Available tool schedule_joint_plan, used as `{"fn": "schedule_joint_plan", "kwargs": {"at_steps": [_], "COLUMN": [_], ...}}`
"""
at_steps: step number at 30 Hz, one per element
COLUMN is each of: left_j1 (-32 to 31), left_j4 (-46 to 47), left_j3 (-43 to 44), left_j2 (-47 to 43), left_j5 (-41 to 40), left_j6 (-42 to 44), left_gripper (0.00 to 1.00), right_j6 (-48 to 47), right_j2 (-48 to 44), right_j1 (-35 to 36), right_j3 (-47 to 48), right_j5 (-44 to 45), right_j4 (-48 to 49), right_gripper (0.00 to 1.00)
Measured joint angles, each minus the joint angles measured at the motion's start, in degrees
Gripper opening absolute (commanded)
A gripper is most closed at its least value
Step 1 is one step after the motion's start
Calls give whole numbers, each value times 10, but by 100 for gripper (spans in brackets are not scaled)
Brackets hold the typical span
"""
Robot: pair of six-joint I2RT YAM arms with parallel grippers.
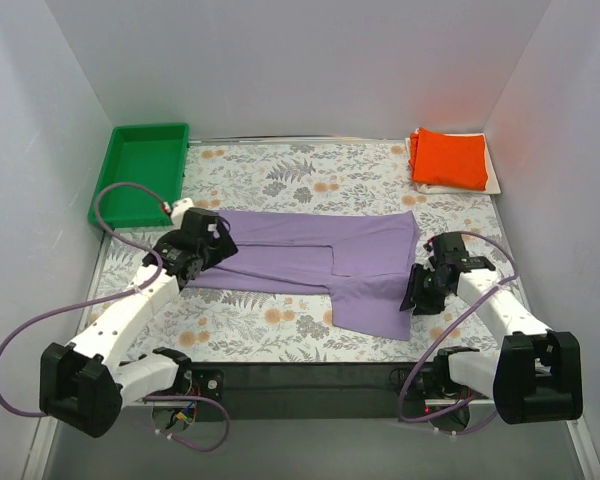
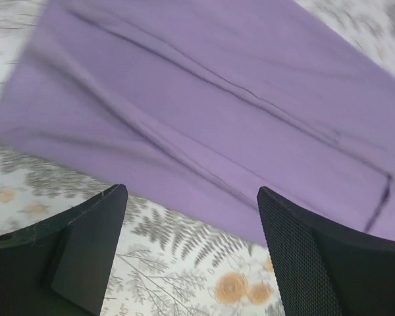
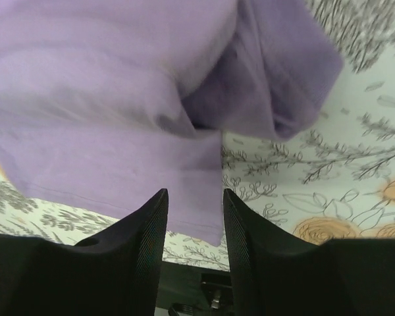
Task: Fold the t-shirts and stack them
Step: Fold the tshirt
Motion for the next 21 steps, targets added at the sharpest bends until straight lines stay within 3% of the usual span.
{"fn": "schedule_joint_plan", "kwargs": {"at_steps": [11,14,18,21], "left_j1": [-247,-278,-280,-280], "left_j4": [133,158,179,187], "left_j3": [-29,-29,-29,-28], "left_j2": [42,68,87,98], "left_j5": [77,90,92,88], "left_j6": [85,95,96,90], "left_gripper": [75,75,73,73], "right_j6": [56,61,67,70], "right_j2": [2,7,20,29], "right_j1": [71,81,87,89], "right_j3": [-43,-43,-43,-38], "right_j5": [22,21,18,18], "right_j4": [-21,-21,-21,-24], "right_gripper": [39,29,1,1]}}
